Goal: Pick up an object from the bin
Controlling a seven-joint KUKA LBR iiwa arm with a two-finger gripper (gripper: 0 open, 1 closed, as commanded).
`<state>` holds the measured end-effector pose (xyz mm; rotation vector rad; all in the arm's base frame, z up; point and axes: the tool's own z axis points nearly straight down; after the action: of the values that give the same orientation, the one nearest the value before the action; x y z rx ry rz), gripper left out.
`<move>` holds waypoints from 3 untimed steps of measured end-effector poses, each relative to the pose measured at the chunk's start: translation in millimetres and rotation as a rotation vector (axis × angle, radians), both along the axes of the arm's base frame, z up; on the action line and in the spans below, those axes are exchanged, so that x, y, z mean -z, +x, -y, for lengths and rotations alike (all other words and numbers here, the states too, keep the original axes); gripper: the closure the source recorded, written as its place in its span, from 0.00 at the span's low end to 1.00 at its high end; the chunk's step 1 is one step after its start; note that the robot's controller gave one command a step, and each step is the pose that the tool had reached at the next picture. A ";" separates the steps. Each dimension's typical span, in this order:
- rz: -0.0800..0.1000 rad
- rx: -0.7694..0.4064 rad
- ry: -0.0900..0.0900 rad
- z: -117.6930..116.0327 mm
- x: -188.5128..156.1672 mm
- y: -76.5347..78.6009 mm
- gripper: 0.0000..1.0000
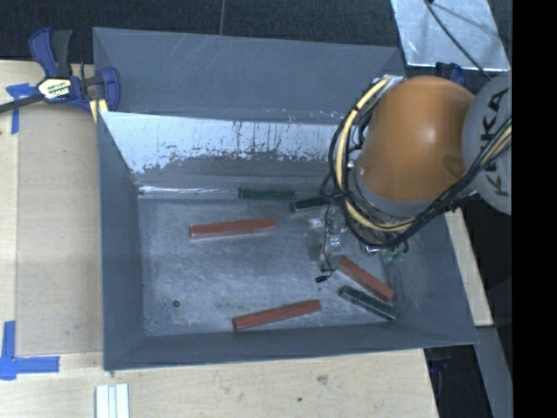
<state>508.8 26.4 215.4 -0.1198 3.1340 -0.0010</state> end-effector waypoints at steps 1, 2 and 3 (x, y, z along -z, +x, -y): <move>-0.002 0.000 0.000 -0.2 0.8 -0.6 0.00; -0.010 0.031 0.000 18.4 134.9 3.0 0.00; 0.013 -0.063 0.000 55.8 140.5 -21.8 0.00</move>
Offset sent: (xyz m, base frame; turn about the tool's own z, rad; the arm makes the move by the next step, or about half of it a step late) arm 0.0000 0.0000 0.0000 0.0000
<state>487.0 -29.3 74.9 -0.2183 3.1160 -0.0010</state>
